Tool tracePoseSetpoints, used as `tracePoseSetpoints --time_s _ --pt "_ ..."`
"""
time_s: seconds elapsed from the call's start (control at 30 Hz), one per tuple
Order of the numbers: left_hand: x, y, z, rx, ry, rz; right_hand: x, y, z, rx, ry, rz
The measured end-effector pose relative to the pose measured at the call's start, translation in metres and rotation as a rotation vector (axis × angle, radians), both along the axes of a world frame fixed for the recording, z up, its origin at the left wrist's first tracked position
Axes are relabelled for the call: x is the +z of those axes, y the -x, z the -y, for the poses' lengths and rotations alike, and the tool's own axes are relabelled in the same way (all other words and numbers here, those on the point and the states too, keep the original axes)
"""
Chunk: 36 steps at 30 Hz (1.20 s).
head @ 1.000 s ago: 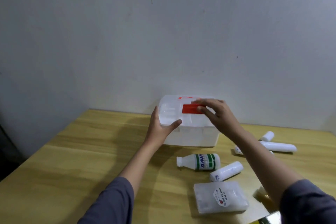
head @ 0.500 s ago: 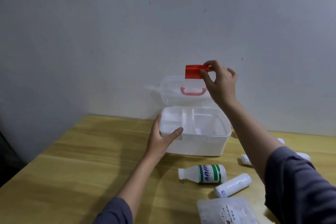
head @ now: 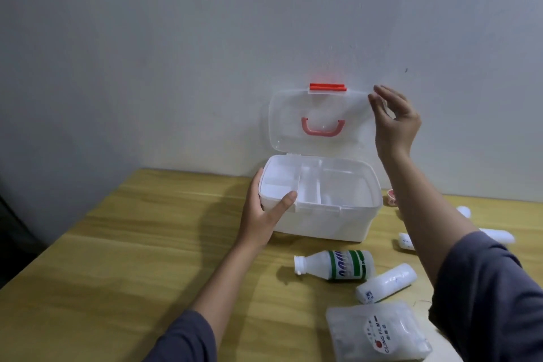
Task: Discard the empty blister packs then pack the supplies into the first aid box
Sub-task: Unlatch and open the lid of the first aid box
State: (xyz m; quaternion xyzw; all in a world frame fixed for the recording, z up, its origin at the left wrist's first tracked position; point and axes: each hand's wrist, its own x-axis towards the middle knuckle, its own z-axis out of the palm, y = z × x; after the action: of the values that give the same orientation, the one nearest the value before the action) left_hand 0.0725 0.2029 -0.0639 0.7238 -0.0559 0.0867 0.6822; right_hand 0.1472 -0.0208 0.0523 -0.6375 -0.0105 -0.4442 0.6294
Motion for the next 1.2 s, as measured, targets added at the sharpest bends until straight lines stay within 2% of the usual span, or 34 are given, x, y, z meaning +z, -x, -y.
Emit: tracePoseSetpoints --time_s 0.13,0.43,0.63,0.9,1.1,1.2 --pt "0.001 0.009 -0.001 0.021 -0.03 0.023 -0.019 -0.002 0.01 0.1 -0.175 -0.121" --pt "0.009 0.022 -0.005 0.042 -0.161 0.044 -0.042 0.002 0.012 0.144 -0.209 -0.283" --pt "0.016 0.017 -0.01 0.042 -0.264 0.038 -0.035 0.002 0.015 0.104 -0.142 -0.353" --pt "0.013 0.027 -0.008 0.05 -0.22 0.072 -0.033 0.001 0.006 0.049 -0.061 -0.425" --pt "0.014 0.037 0.004 -0.029 -0.16 0.05 -0.032 0.037 0.032 0.054 0.123 -0.488" --pt "0.016 0.033 -0.003 -0.002 -0.121 0.027 -0.03 0.045 0.026 0.076 0.209 -0.5"
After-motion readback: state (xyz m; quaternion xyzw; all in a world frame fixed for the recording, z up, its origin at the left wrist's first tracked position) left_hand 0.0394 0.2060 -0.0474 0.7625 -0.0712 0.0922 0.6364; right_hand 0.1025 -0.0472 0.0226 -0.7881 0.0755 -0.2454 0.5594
